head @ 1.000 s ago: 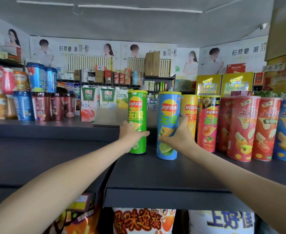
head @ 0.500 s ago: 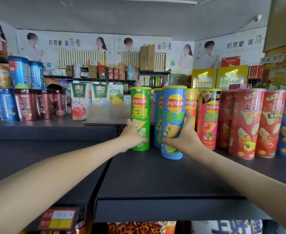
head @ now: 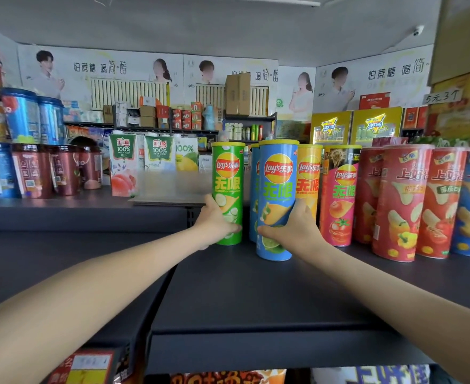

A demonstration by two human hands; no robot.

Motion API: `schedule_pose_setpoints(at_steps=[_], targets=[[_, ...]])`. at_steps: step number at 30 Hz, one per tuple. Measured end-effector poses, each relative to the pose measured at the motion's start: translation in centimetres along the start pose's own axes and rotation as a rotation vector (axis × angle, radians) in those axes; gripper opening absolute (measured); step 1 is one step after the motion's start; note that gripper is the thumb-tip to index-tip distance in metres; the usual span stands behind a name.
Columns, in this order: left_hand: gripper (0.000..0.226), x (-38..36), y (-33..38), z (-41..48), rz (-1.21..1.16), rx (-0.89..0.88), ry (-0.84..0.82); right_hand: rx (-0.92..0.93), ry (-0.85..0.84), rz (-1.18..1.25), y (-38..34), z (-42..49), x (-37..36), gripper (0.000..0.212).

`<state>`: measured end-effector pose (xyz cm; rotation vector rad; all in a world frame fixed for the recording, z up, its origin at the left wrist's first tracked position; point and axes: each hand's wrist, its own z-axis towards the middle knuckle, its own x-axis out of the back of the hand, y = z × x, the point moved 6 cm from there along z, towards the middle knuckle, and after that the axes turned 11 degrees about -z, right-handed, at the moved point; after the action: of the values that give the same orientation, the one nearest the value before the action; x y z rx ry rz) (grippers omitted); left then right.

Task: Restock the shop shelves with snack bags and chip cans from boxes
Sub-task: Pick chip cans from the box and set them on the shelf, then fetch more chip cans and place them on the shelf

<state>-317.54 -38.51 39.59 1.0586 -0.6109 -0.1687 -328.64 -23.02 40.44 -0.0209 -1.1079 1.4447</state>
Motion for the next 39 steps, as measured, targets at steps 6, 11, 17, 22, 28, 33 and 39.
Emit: schedule_pose_setpoints(at_steps=[6, 11, 17, 22, 28, 33, 39], targets=[[0.071, 0.1, 0.0, 0.0, 0.008, 0.005, 0.0, -0.012, 0.02, 0.001, -0.6, -0.4, 0.0, 0.065], [0.072, 0.0, 0.1, -0.1, -0.009, 0.034, -0.012, -0.025, 0.023, -0.036, -1.4, -0.6, -0.1, 0.065], [0.095, 0.1, 0.2, -1.1, 0.011, 0.072, 0.016, -0.038, 0.008, -0.038, -1.6, -0.9, 0.2, 0.068], [0.112, 1.2, 1.0, -2.4, 0.042, 0.15, 0.037, -0.078, -0.006, -0.002, -1.6, -1.2, 0.2, 0.069], [0.083, 3.3, 2.6, -5.9, 0.064, 0.166, -0.012, -0.119, 0.074, -0.032, -2.2, -3.0, 0.4, 0.067], [0.025, 6.3, 3.0, -11.7, 0.048, 0.118, -0.029, -0.098, 0.116, -0.102, -5.0, -6.7, 2.3, 0.052], [0.016, 10.1, 4.9, -24.2, -0.343, -0.148, 0.313, 0.185, -0.011, 0.318, -13.0, -16.0, 2.1, 0.015]])
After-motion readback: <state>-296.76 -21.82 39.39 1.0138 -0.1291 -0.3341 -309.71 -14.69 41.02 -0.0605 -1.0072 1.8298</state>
